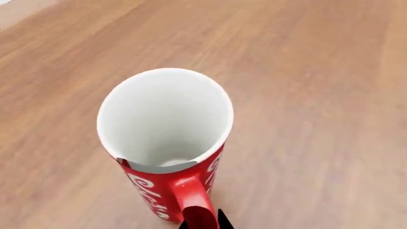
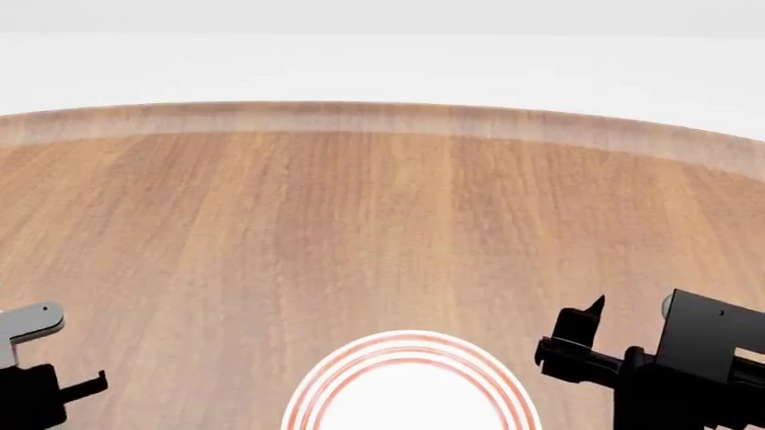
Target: Pick up the red mug and put it on the plate
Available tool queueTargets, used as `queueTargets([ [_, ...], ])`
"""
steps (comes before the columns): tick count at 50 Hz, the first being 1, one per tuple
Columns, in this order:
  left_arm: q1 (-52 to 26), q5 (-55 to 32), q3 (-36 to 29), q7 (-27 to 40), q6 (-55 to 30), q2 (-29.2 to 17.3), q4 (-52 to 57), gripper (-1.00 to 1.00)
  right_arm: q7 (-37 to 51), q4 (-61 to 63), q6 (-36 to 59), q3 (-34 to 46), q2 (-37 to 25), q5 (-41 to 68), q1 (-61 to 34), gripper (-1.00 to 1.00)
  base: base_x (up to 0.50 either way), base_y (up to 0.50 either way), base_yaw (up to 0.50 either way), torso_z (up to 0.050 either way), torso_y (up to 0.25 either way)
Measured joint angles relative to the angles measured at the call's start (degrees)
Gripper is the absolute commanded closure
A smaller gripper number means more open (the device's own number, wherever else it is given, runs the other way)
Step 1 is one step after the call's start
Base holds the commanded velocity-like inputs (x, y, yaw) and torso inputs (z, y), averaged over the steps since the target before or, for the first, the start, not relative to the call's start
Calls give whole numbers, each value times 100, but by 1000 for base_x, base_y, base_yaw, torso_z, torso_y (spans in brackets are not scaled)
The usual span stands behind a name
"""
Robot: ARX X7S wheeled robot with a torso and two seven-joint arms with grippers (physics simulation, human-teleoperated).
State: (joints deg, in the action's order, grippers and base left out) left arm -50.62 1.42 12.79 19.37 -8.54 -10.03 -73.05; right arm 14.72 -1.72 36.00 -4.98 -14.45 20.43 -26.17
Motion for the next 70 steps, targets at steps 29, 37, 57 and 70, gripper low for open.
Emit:
queueTargets([
  [29,1738,103,-1676,-2527,-3557,281,6114,100,49,-101,13,85,10,58,-95,-100,0,0,0,0,0],
  [37,1631,80,-2108,-2807,-3855,363,6499,100,90,-57,79,96,7,87,-129,-100,0,0,0,0,0],
  [57,917,-493,-3496,-2816,-3123,759,5411,100,100,-160,70,181,17,121,-255,-100,0,0,0,0,0],
  [70,724,-1454,-4915,-2613,-2451,833,4884,100,84,-261,3,183,0,152,-274,-100,0,0,0,0,0],
])
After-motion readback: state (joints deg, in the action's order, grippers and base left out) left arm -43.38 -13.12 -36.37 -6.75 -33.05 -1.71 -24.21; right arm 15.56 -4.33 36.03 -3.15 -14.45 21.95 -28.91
